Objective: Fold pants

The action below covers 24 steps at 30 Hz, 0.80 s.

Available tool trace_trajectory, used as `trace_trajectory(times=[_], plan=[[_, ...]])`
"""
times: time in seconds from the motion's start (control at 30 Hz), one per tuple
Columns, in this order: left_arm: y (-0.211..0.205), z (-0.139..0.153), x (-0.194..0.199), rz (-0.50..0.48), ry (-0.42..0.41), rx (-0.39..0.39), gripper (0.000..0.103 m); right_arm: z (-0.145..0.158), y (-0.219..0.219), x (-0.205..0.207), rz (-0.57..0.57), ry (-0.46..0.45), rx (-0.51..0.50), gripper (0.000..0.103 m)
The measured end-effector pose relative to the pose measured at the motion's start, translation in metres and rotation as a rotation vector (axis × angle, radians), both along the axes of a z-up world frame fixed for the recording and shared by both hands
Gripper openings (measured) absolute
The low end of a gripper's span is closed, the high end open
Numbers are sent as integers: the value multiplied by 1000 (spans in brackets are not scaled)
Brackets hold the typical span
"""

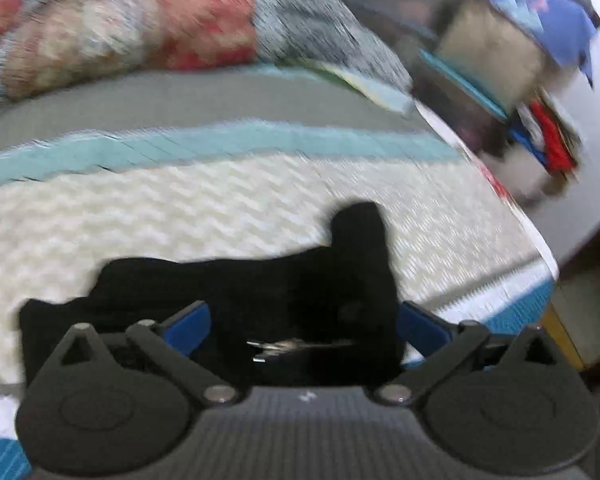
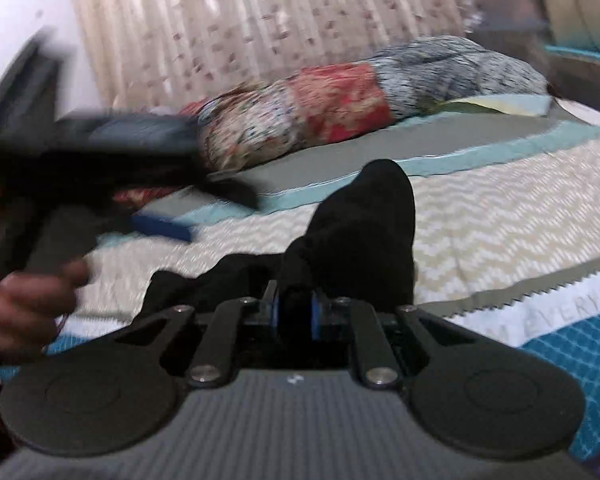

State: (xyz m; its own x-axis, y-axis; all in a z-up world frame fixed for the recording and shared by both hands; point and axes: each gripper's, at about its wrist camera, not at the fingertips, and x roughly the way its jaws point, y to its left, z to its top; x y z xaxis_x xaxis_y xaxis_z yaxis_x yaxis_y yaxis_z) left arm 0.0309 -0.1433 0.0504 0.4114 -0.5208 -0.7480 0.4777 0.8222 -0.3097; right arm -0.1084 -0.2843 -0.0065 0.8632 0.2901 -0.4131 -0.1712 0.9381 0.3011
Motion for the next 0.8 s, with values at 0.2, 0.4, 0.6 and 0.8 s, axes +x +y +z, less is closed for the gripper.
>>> trace_trajectory(times=[0.2, 0.4, 0.6, 0.8], plan=[[-21, -23, 12, 2, 97, 22, 17, 5, 20, -13, 44, -40, -87, 17], [15, -8, 10, 22, 77, -60, 15, -6, 23, -15, 72, -5, -91, 50], [63, 16, 8, 57, 37, -114, 15, 18, 59, -12, 222, -31, -97, 14], [136, 20, 6, 152, 16, -157, 15, 35, 115, 3, 372, -39, -126, 14]])
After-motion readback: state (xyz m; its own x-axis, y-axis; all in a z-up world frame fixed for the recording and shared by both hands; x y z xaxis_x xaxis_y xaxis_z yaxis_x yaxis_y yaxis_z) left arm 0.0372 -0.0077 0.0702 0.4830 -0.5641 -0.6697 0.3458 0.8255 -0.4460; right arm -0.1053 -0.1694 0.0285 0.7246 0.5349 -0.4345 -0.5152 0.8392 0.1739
